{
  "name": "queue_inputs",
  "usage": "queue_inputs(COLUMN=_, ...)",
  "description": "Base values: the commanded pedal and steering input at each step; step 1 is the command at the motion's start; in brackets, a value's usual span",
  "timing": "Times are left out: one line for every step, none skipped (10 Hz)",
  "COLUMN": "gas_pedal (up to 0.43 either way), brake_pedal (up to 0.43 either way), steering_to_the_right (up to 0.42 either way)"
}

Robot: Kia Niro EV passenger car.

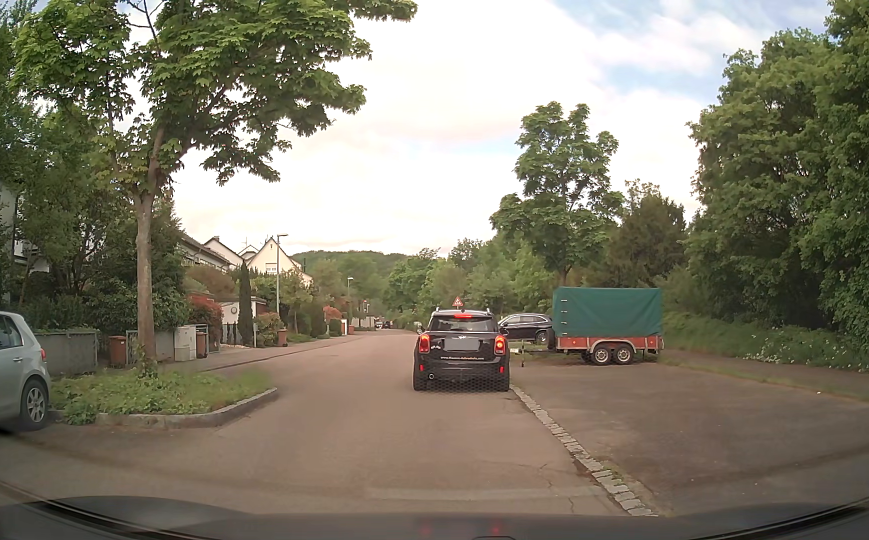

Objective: Follow the waypoints while adhering to traffic rules and regulations

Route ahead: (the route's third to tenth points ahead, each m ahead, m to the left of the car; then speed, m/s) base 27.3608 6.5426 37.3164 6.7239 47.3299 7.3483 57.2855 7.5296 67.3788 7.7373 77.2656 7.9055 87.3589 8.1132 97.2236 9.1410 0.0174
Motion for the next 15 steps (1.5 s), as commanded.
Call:
queue_inputs(gas_pedal=0.0, brake_pedal=0.116, steering_to_the_right=0.005)
queue_inputs(gas_pedal=0.0, brake_pedal=0.11, steering_to_the_right=0.004)
queue_inputs(gas_pedal=0.0, brake_pedal=0.11, steering_to_the_right=0.005)
queue_inputs(gas_pedal=0.0, brake_pedal=0.11, steering_to_the_right=0.004)
queue_inputs(gas_pedal=0.0, brake_pedal=0.11, steering_to_the_right=0.005)
queue_inputs(gas_pedal=0.0, brake_pedal=0.11, steering_to_the_right=0.005)
queue_inputs(gas_pedal=0.0, brake_pedal=0.11, steering_to_the_right=0.005)
queue_inputs(gas_pedal=0.0, brake_pedal=0.116, steering_to_the_right=0.004)
queue_inputs(gas_pedal=0.0, brake_pedal=0.11, steering_to_the_right=0.004)
queue_inputs(gas_pedal=0.0, brake_pedal=0.11, steering_to_the_right=0.004)
queue_inputs(gas_pedal=0.0, brake_pedal=0.11, steering_to_the_right=0.004)
queue_inputs(gas_pedal=0.0, brake_pedal=0.11, steering_to_the_right=0.005)
queue_inputs(gas_pedal=0.0, brake_pedal=0.11, steering_to_the_right=0.005)
queue_inputs(gas_pedal=0.0, brake_pedal=0.11, steering_to_the_right=0.005)
queue_inputs(gas_pedal=0.0, brake_pedal=0.11, steering_to_the_right=0.004)
